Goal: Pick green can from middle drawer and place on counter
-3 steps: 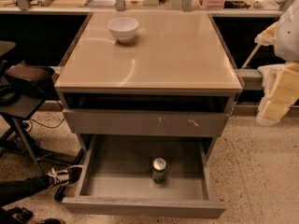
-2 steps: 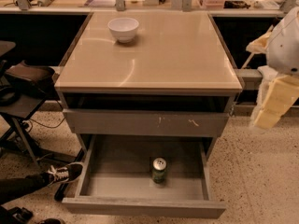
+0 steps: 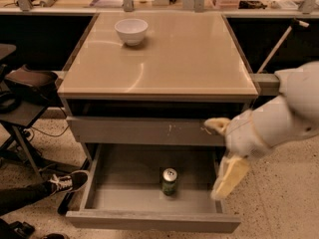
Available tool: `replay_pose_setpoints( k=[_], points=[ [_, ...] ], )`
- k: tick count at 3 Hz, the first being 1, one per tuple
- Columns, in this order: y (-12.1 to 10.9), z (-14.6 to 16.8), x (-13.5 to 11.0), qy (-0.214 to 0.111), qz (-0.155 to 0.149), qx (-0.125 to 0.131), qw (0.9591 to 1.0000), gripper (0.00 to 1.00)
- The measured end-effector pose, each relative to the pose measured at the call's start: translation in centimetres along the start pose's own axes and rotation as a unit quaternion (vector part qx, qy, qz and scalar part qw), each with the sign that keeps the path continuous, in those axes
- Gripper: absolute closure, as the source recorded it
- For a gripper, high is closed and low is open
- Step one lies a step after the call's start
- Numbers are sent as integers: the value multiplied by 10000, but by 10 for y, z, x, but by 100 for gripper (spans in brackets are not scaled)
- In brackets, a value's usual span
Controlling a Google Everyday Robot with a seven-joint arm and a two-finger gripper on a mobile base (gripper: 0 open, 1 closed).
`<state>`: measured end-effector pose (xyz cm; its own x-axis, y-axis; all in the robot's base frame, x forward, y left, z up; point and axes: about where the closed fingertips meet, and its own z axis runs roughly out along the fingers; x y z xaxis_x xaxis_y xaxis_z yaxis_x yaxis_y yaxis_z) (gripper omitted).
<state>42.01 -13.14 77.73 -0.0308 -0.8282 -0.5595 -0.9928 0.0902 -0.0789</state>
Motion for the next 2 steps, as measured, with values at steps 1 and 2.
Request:
replay_pose_setpoints(
  k=[1,2],
  points=[
    [36,117,21,-814,224,-612,9946,0],
    [65,220,41,-1104,593,-1050,9865,0]
  ],
)
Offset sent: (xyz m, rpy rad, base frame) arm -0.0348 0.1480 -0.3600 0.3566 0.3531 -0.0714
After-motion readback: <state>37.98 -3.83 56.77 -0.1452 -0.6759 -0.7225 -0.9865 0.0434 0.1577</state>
